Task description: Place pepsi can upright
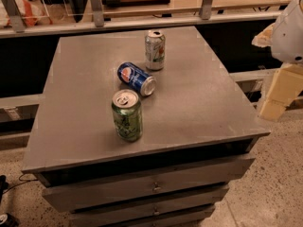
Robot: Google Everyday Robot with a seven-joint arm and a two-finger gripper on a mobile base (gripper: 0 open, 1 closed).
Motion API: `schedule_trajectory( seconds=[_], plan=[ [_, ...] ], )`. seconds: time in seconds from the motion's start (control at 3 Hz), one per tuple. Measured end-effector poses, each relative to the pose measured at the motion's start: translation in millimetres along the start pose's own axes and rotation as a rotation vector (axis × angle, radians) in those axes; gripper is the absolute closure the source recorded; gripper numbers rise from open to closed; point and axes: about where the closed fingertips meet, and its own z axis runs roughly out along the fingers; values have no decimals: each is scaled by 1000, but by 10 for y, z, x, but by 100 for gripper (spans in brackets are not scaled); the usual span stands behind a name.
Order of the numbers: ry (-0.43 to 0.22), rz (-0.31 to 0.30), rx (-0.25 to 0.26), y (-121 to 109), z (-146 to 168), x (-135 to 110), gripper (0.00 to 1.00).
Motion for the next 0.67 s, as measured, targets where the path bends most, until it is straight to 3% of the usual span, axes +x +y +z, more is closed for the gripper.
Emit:
schedule_trajectory(
  seconds=[0.67],
  plan=[
    [-21,2,11,-126,36,-147,0]
  ],
)
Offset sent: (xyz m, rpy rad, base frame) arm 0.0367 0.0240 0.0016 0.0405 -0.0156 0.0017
